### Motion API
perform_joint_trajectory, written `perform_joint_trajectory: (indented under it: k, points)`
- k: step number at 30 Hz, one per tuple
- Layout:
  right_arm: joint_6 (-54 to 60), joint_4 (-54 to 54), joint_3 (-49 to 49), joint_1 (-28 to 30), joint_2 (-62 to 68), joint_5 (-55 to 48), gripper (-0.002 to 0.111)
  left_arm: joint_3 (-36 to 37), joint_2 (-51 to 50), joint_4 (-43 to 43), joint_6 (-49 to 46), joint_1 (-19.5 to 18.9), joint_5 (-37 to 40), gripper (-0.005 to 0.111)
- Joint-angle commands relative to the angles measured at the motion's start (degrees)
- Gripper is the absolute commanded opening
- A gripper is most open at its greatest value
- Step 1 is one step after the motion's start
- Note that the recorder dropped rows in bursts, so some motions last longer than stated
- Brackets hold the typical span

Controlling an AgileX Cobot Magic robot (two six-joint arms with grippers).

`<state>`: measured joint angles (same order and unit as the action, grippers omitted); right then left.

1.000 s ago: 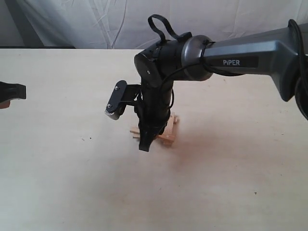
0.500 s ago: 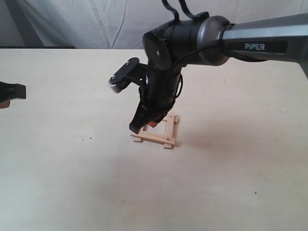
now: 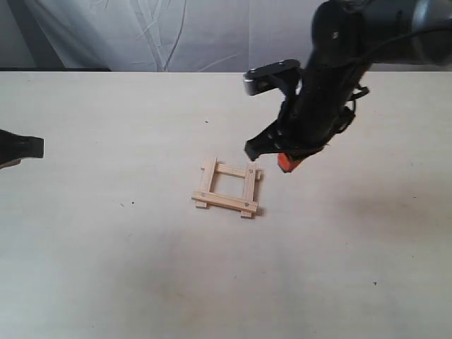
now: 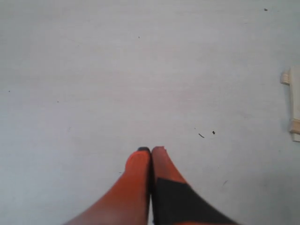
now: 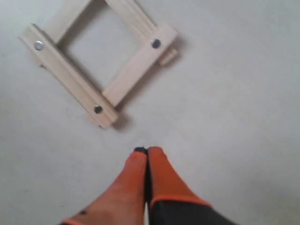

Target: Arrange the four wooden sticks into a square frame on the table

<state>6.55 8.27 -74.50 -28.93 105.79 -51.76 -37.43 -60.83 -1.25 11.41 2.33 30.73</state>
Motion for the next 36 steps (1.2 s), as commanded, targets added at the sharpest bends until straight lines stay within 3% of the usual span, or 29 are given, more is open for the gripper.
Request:
perform_joint_trajectory:
  k: [1, 6, 8, 14, 21, 31, 36]
  points:
    - [-0.8, 0.7, 8.4, 6.2, -9.1, 3.4, -0.001, 0.3, 0.5, 3.9, -4.9, 0.2, 0.9, 0.0]
    - [-0.8, 0.8, 17.1, 12.4, -20.7, 6.6, -0.001, 0.3, 0.5, 17.7, -19.2, 0.2, 2.7, 0.0]
    - [-0.8, 0.6, 20.1, 13.2, -24.6, 7.9, -0.001, 0.3, 0.5, 19.4, -21.1, 0.2, 3.7, 0.0]
    - [-0.8, -0.2, 28.2, 13.4, -40.2, 14.6, -0.001, 0.3, 2.1, 17.7, -21.1, 0.2, 7.7, 0.0]
    - [-0.8, -1.1, 36.9, 13.4, -58.5, 20.6, -0.001, 0.3, 11.7, 17.4, -21.1, 0.2, 10.8, 0.0]
    - [-0.7, -1.3, 48.3, 13.4, -79.3, 25.6, -0.001, 3.5, 23.1, 18.2, -23.4, 0.2, 7.2, 0.0]
    - [-0.7, -1.1, 49.4, 13.4, -85.2, 24.1, -0.001, 6.2, 24.8, 18.4, -23.4, 0.2, 8.0, 0.0]
